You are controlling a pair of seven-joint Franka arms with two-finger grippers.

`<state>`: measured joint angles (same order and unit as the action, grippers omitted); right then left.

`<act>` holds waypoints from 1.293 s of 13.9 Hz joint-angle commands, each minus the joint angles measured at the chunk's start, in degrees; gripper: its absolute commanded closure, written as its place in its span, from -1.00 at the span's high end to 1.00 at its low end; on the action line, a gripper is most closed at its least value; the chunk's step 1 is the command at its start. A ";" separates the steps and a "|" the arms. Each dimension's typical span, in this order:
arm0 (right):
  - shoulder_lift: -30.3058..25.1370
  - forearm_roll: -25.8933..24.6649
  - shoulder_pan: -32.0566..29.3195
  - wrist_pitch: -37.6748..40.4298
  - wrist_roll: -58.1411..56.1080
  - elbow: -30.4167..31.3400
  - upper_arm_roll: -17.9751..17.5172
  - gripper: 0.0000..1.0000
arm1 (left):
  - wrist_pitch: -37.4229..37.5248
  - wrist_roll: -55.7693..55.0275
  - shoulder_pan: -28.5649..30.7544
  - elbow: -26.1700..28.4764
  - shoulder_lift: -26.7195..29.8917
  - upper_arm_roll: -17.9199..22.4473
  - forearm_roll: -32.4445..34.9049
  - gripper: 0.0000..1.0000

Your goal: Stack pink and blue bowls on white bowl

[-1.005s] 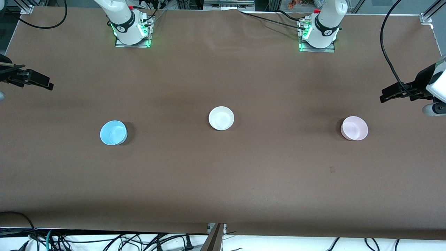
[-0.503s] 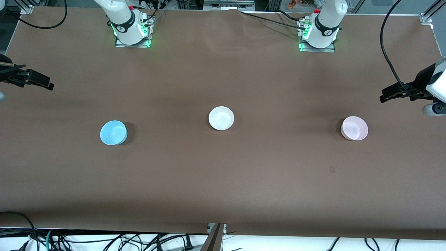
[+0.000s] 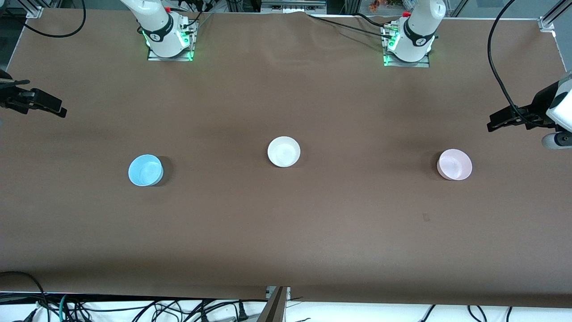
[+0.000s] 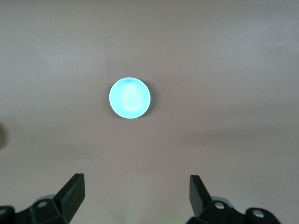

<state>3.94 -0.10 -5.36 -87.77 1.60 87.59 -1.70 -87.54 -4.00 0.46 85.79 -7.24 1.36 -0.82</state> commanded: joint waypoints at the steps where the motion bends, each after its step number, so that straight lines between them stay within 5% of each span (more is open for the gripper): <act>1: 0.72 0.53 0.17 1.81 1.12 -0.93 -0.06 0.98 | 1.24 -0.49 -0.20 -1.77 -0.76 0.13 0.82 1.00; 11: 1.15 0.62 1.14 1.82 1.30 1.62 -2.87 0.98 | 1.15 -0.22 0.94 -0.19 -0.85 0.31 0.56 1.00; 18: 4.41 0.62 0.61 -2.23 1.39 0.48 -2.52 0.98 | -0.78 -0.05 7.44 4.02 -2.86 0.57 0.47 1.00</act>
<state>7.95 0.16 -4.48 -89.70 2.45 89.10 -4.22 -87.21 -4.00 6.23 88.67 -9.57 2.27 -0.82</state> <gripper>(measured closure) 0.009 0.000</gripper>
